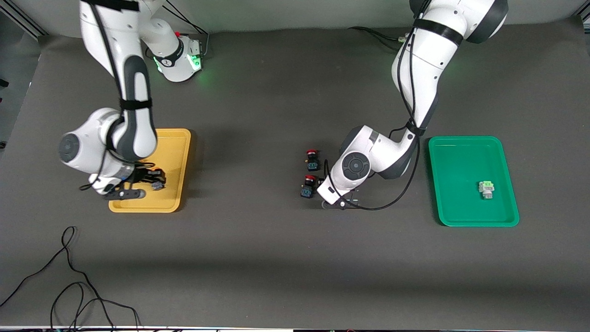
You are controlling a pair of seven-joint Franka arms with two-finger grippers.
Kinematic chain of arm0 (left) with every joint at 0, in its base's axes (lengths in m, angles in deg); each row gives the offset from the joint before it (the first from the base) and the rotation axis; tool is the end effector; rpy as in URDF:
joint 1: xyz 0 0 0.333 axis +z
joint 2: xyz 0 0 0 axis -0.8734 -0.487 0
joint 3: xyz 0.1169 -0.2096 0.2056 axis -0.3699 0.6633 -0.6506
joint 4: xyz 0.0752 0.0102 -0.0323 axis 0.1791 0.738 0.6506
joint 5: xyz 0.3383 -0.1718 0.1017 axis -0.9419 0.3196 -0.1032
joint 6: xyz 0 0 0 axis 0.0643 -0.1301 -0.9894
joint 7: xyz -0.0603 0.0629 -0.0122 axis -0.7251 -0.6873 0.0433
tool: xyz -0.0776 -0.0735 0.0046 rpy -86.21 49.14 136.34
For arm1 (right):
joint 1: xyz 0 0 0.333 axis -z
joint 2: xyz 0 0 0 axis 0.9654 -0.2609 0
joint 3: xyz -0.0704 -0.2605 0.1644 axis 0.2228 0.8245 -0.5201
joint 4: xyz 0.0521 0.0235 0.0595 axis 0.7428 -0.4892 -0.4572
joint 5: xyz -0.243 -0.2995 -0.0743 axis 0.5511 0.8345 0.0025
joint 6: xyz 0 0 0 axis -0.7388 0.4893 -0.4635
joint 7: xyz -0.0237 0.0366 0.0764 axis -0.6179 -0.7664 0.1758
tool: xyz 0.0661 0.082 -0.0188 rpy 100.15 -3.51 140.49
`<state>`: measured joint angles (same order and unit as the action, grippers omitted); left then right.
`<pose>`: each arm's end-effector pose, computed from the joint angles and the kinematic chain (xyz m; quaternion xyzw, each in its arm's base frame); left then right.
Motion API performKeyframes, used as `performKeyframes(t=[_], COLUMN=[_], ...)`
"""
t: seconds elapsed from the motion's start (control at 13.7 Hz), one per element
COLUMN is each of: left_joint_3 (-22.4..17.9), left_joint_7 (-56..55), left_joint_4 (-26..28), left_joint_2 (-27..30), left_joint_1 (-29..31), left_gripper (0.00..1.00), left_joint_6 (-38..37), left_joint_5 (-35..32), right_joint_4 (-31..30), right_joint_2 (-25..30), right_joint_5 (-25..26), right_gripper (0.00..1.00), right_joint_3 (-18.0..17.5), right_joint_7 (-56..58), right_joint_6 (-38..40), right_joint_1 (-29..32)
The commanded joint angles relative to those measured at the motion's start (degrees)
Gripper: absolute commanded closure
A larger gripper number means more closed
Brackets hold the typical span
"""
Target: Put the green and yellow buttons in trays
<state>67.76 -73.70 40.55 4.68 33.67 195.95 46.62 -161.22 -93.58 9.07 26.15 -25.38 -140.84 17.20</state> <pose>0.5642 -0.3952 0.1717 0.9968 0.0105 -0.0622 0.0488 0.5356 -0.0014 0.2164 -0.9982 -0.0119 0.0448 0.0373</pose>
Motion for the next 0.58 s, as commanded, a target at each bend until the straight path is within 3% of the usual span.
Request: performKeyframes(t=[0.0, 0.07, 0.15, 0.37, 0.51], left_joint_3=[-1.0, -1.0, -1.1, -1.3, -1.1], left_joint_7=[-5.5, -5.7, -5.9, -5.4, -4.3], left_joint_4=[0.8, 0.8, 0.8, -0.4, -2.0], left_joint_2=[0.7, 1.1, 2.4, 7.4, 11.7], left_joint_1=[-1.5, -1.3, -1.0, 0.4, 4.5], left_gripper=[1.00, 1.00, 1.00, 1.00, 1.00], left_joint_6=[0.5, -0.2, -1.0, -9.6, -18.9], left_joint_5=[-1.2, -1.4, -1.4, -1.4, -1.4], right_joint_4=[0.6, 0.7, 1.1, 4.0, 9.3], right_joint_2=[-1.6, -1.5, -0.8, 0.3, 0.3], right_joint_5=[-2.2, -2.2, -2.2, 0.0, 4.9], right_gripper=[0.61, 0.15, 0.00, 0.00, 0.00], right_joint_3=[0.6, 0.6, 0.8, 5.8, 10.0], right_joint_7=[1.5, 1.1, 0.8, 0.7, -3.2], right_joint_6=[0.2, 1.0, 1.9, 7.2, 14.2], right_joint_1=[-0.9, -0.9, -0.9, -2.8, -4.5])
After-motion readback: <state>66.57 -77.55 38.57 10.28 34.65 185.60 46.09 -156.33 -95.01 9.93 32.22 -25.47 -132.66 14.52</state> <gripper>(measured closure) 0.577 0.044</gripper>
